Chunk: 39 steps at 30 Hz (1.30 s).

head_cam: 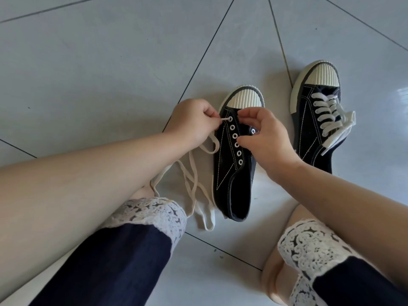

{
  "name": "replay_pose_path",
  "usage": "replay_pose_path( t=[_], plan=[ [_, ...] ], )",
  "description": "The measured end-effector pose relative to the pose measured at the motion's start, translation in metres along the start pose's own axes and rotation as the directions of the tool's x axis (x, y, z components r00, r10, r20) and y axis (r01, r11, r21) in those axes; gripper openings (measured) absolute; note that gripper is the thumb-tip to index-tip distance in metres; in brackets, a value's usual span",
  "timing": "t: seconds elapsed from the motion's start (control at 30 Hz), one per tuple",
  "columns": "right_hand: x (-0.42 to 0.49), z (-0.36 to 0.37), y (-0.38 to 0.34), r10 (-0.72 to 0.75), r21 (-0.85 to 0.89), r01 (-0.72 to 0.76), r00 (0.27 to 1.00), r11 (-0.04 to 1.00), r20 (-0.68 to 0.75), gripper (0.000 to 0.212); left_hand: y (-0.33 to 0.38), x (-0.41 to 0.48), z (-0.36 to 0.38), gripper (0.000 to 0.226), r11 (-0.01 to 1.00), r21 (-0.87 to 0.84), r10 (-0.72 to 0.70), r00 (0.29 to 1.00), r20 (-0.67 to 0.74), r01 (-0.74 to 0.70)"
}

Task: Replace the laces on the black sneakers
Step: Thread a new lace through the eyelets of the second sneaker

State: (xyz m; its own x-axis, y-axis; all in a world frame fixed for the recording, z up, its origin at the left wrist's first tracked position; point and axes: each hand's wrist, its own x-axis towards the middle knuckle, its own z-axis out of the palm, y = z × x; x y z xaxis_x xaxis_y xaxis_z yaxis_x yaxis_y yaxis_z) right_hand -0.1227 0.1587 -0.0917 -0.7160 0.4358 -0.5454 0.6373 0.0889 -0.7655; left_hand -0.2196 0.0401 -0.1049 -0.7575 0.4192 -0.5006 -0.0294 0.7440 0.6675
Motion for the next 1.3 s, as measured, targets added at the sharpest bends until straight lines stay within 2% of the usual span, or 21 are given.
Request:
replay_pose_path(
  t=[0.13,0.23,0.3,0.47,0.67,0.87,1.07,1.17,1.23,1.3],
  plan=[
    [0.0,0.0,0.0,-0.025,-0.033,0.026,1.0,0.999,0.004,0.049,0.003,0.0,0.001,0.02,0.996,0.069,0.056,0.998,0.003,-0.056],
    [-0.002,0.0,0.0,-0.073,-0.108,0.074,0.997,0.991,0.01,0.047,0.006,-0.001,-0.001,0.008,0.979,0.156,0.131,0.991,0.017,-0.132],
    [-0.003,-0.001,0.0,-0.121,-0.189,0.121,0.993,0.974,0.011,0.044,0.009,0.0,-0.004,0.002,0.954,0.227,0.196,0.98,0.029,-0.197],
    [-0.006,-0.001,-0.003,-0.192,-0.3,0.183,0.981,0.936,0.001,0.037,0.012,-0.001,-0.005,0.008,0.86,0.406,0.314,0.948,0.058,-0.309],
    [-0.005,-0.002,-0.005,-0.15,-0.256,0.143,0.989,0.956,-0.006,0.035,0.018,0.006,-0.008,0.008,0.788,0.493,0.336,0.928,0.16,-0.37],
    [-0.004,-0.003,-0.007,-0.161,-0.251,0.156,0.987,0.955,0.001,0.032,0.015,0.007,-0.009,0.009,0.82,0.431,0.341,0.926,0.161,-0.377],
    [0.003,-0.002,-0.004,-0.097,-0.151,0.093,0.995,0.984,-0.017,0.033,0.025,0.014,-0.015,0.001,0.724,0.511,0.359,0.886,0.294,-0.463],
    [0.005,-0.002,0.0,-0.045,-0.02,0.045,0.999,0.999,-0.013,0.034,0.025,0.017,-0.014,0.003,0.797,0.445,0.305,0.908,0.288,-0.409],
    [0.007,-0.004,0.003,-0.005,0.07,0.006,1.0,0.998,-0.01,0.038,0.023,0.019,-0.015,0.002,0.877,0.358,0.238,0.936,0.258,-0.321],
    [0.009,-0.005,0.005,0.005,0.084,-0.005,1.0,0.996,-0.007,0.039,0.023,0.019,-0.015,0.003,0.934,0.275,0.165,0.959,0.229,-0.226]
  ],
)
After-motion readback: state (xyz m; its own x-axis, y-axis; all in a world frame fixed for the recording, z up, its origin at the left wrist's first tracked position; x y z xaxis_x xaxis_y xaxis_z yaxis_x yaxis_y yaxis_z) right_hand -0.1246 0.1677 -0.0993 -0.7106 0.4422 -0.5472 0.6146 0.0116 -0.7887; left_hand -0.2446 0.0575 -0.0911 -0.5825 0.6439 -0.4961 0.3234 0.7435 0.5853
